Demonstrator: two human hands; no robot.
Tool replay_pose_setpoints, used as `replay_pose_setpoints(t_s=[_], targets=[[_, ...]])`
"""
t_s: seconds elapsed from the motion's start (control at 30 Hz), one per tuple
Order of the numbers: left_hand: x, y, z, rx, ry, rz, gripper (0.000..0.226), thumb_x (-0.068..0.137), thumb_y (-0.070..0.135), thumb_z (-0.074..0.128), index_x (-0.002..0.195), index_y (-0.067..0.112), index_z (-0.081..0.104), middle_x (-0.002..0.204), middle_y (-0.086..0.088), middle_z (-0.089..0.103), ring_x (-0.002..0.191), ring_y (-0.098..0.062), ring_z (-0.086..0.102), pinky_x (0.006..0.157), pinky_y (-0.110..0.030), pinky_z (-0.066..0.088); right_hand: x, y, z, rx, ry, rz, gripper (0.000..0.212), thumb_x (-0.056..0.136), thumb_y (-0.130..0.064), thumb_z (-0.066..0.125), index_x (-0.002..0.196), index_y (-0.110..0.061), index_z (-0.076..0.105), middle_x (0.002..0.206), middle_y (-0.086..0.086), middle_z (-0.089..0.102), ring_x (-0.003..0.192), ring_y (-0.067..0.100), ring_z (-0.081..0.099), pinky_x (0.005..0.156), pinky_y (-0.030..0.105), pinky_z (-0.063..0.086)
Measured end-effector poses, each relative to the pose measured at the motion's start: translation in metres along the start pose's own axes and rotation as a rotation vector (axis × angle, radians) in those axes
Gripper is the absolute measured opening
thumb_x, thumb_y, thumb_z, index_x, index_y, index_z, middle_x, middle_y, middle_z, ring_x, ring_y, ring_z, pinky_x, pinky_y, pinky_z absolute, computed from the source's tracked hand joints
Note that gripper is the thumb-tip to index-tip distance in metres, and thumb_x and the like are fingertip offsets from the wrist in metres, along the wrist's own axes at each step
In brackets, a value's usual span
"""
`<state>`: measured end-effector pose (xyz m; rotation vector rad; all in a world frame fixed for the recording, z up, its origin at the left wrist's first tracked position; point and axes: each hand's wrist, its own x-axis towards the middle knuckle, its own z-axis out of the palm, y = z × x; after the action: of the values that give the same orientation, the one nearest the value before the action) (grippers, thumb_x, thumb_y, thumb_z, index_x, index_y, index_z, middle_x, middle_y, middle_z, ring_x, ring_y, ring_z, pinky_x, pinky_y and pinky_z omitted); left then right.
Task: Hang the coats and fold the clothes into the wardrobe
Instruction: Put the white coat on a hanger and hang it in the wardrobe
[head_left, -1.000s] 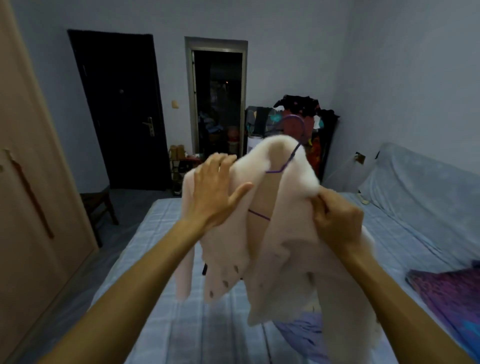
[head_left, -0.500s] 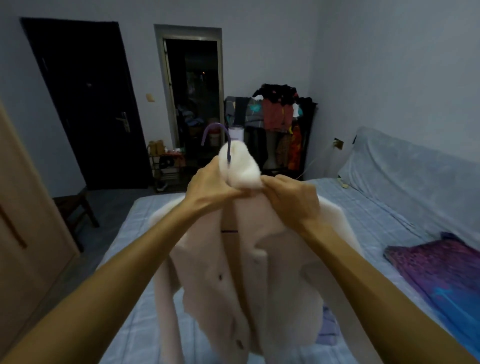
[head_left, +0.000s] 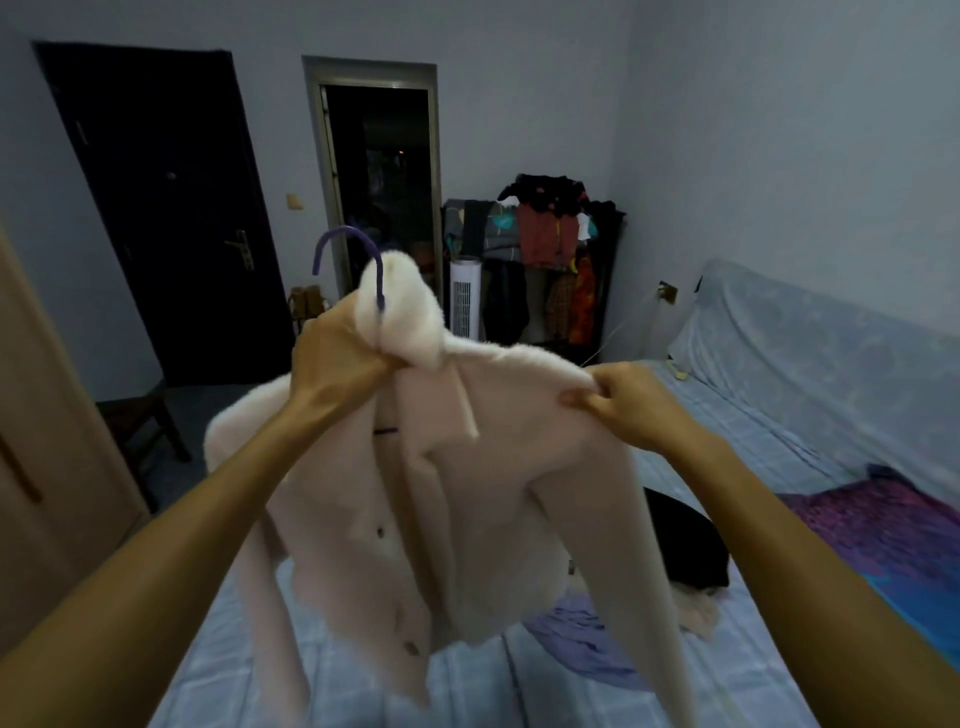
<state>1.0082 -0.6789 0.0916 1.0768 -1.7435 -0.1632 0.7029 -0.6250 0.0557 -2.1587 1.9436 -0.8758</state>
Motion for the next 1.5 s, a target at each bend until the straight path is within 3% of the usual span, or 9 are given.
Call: replay_pose_setpoints(t_s=[0.27, 0.47, 0.6, 0.8, 0.97, 1.07, 1.27, 1.37, 1.5], targets=[[-0.007, -0.024, -0.021, -0.039, 0.068, -0.108, 0.050, 0.052, 0.060, 0.062, 0.091, 0.028, 0.063, 0.084, 0.005, 0.064, 0.081, -0.017, 0.062, 0.070, -0.031, 0.048, 0.009, -0.027, -0.019, -0.106, 0.162, -0.149, 0.027, 0.090, -0.038, 0.059, 0.076, -0.018, 0.070, 0.062, -0.005, 0.061, 0.057, 0.011, 0.056, 0.051, 0.021, 0.035], [-0.002, -0.022, -0.019, -0.095, 0.128, -0.228, 0.022, 0.060, 0.039, 0.065, 0.077, 0.025, 0.061, 0.070, 0.008, 0.061, 0.074, -0.018, 0.062, 0.059, -0.025, 0.043, -0.021, -0.037, 0.022, -0.176, 0.923, -0.368, 0.028, 0.089, -0.014, 0.061, 0.117, -0.012, 0.067, 0.050, 0.000, 0.053, 0.039, 0.012, 0.039, 0.041, 0.024, 0.025], [-0.016, -0.021, -0.006, -0.098, 0.059, -0.272, 0.012, 0.061, 0.041, 0.065, 0.066, 0.032, 0.058, 0.069, 0.012, 0.061, 0.074, -0.017, 0.062, 0.064, -0.032, 0.049, -0.032, 0.010, 0.001, -0.550, 0.895, -0.610, 0.048, 0.085, -0.012, 0.066, 0.131, -0.012, 0.051, 0.046, -0.002, 0.040, 0.043, 0.010, 0.023, 0.041, 0.024, 0.023], [0.003, -0.005, 0.000, 0.023, 0.045, -0.241, 0.032, 0.060, 0.046, 0.059, 0.077, 0.020, 0.067, 0.076, -0.004, 0.068, 0.075, -0.026, 0.064, 0.068, -0.038, 0.054, -0.054, 0.028, 0.030, -0.439, 0.648, -0.744, 0.017, 0.095, -0.019, 0.054, 0.107, -0.017, 0.066, 0.052, 0.002, 0.053, 0.040, 0.020, 0.047, 0.039, 0.030, 0.039], [-0.003, 0.010, 0.002, 0.107, 0.040, -0.189, 0.034, 0.061, 0.047, 0.055, 0.079, 0.020, 0.065, 0.072, -0.004, 0.064, 0.072, -0.027, 0.062, 0.064, -0.032, 0.046, -0.042, -0.010, 0.005, 0.008, 0.731, -0.332, 0.037, 0.090, -0.030, 0.056, 0.121, -0.012, 0.062, 0.066, -0.004, 0.057, 0.056, 0.006, 0.050, 0.053, 0.016, 0.040], [0.002, 0.016, -0.011, 0.055, 0.013, -0.192, 0.041, 0.058, 0.050, 0.058, 0.083, 0.019, 0.068, 0.079, -0.004, 0.068, 0.079, -0.023, 0.064, 0.069, -0.033, 0.049, -0.016, -0.035, 0.011, 0.032, 0.428, -0.273, 0.033, 0.089, -0.034, 0.059, 0.119, -0.020, 0.063, 0.098, -0.002, 0.064, 0.088, 0.010, 0.059, 0.075, 0.024, 0.048], [0.005, 0.007, -0.059, -0.152, -0.470, -0.201, 0.042, 0.061, 0.038, 0.085, 0.099, 0.034, 0.067, 0.098, 0.008, 0.070, 0.091, -0.008, 0.065, 0.080, -0.031, 0.054, 0.002, -0.042, 0.023, -0.124, 0.356, -0.395, 0.028, 0.091, -0.028, 0.058, 0.117, -0.023, 0.066, 0.104, 0.005, 0.072, 0.091, 0.028, 0.067, 0.074, 0.043, 0.054], [-0.008, -0.005, -0.062, -0.136, -0.382, -0.228, 0.036, 0.069, 0.054, 0.069, 0.099, 0.036, 0.066, 0.097, 0.009, 0.069, 0.090, -0.008, 0.064, 0.072, -0.025, 0.050, 0.007, -0.035, 0.016, -0.316, 0.197, -0.604, 0.036, 0.091, -0.028, 0.048, 0.121, -0.014, 0.062, 0.098, 0.010, 0.071, 0.076, 0.030, 0.069, 0.059, 0.038, 0.056], [-0.019, -0.017, -0.050, -0.091, -0.182, -0.309, 0.026, 0.076, 0.051, 0.070, 0.098, 0.036, 0.065, 0.091, 0.005, 0.068, 0.087, -0.013, 0.065, 0.071, -0.030, 0.052, 0.008, -0.026, 0.015, -0.226, 0.351, -0.562, 0.023, 0.084, -0.004, 0.053, 0.099, -0.009, 0.070, 0.083, 0.007, 0.072, 0.065, 0.026, 0.068, 0.055, 0.038, 0.057]])
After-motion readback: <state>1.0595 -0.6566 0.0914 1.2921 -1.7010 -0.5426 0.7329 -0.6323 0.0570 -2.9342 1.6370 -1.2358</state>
